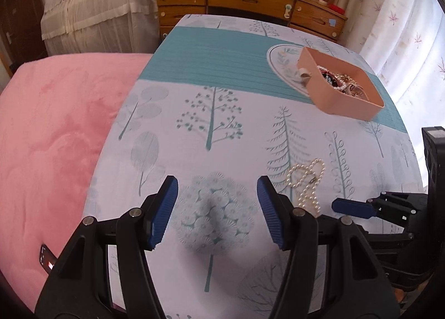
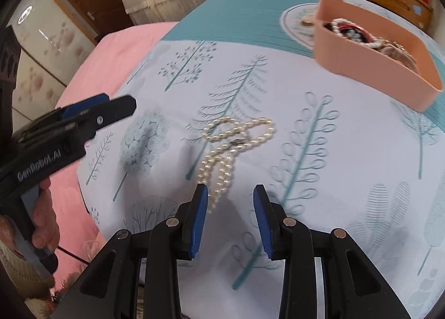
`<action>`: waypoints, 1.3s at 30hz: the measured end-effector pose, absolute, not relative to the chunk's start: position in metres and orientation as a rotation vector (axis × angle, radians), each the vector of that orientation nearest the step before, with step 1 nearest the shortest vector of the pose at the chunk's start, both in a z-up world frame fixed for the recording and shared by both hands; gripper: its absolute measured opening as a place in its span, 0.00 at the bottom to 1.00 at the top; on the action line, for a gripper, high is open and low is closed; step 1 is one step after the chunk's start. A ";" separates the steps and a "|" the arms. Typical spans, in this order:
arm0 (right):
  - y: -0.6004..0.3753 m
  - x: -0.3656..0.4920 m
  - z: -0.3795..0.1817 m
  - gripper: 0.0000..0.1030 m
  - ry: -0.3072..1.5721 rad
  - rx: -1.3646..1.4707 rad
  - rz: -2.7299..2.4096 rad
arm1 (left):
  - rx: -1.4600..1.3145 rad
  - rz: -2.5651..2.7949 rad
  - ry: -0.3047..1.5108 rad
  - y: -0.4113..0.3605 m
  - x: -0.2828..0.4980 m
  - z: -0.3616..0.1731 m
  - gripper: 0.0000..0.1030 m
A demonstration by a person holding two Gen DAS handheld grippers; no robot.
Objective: Organize jewelry
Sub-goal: 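Move the right tool to the long pearl necklace and grasp it, then lift the pearl necklace with the right tool and carry it over the box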
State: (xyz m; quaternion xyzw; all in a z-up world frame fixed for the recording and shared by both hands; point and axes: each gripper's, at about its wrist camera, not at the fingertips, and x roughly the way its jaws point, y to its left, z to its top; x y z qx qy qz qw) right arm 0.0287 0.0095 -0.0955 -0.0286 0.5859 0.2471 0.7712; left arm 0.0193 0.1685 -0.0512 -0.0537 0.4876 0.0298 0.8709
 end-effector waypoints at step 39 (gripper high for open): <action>-0.024 0.033 -0.056 0.04 1.118 -0.083 0.469 | -0.193 -0.054 0.996 0.166 0.034 -0.061 0.55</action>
